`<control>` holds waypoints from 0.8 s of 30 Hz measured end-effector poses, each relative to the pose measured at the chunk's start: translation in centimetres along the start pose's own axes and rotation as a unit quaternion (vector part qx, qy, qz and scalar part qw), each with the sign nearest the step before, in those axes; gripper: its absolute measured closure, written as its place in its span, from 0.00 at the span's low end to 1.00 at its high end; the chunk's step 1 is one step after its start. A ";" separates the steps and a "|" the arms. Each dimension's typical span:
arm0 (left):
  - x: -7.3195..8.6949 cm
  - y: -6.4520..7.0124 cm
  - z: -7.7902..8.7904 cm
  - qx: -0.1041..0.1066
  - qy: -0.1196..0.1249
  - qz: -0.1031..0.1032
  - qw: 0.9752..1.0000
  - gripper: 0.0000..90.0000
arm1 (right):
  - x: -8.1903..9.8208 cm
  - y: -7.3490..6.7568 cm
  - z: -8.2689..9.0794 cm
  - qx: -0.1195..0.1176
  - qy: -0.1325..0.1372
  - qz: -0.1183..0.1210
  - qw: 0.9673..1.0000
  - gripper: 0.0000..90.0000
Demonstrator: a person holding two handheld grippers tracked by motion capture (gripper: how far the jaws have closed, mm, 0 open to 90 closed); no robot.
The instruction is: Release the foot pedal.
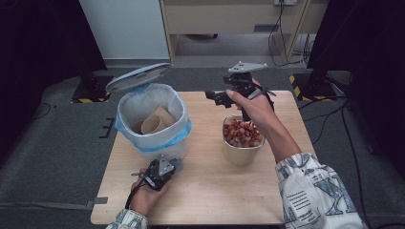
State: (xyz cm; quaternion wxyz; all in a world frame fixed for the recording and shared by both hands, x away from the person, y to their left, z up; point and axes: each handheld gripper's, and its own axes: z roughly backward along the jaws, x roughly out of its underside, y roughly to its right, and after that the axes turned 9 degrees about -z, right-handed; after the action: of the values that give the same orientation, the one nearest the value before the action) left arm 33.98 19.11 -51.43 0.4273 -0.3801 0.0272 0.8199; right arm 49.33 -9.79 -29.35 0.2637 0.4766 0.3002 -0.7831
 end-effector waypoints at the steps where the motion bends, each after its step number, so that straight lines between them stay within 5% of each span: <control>1: 0.0 0.0 0.1 -0.005 0.002 0.002 1.000 0.97 | 0.0 0.3 0.2 0.003 0.001 0.000 1.000 0.08; 11: 0.9 0.0 2.9 -0.001 0.015 0.046 0.999 0.61 | 0.5 2.3 2.2 0.025 0.007 -0.009 1.000 0.08; 24: 2.6 -1.5 5.3 -0.018 0.056 0.124 0.991 0.26 | 1.1 4.1 4.4 0.049 0.011 -0.012 0.999 0.08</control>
State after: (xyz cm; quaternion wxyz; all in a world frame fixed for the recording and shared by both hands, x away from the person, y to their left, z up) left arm 30.96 23.78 -48.87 0.3137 -0.4265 0.0831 0.8442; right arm 49.21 -15.90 -29.66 0.2278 0.4935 0.2701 -0.7947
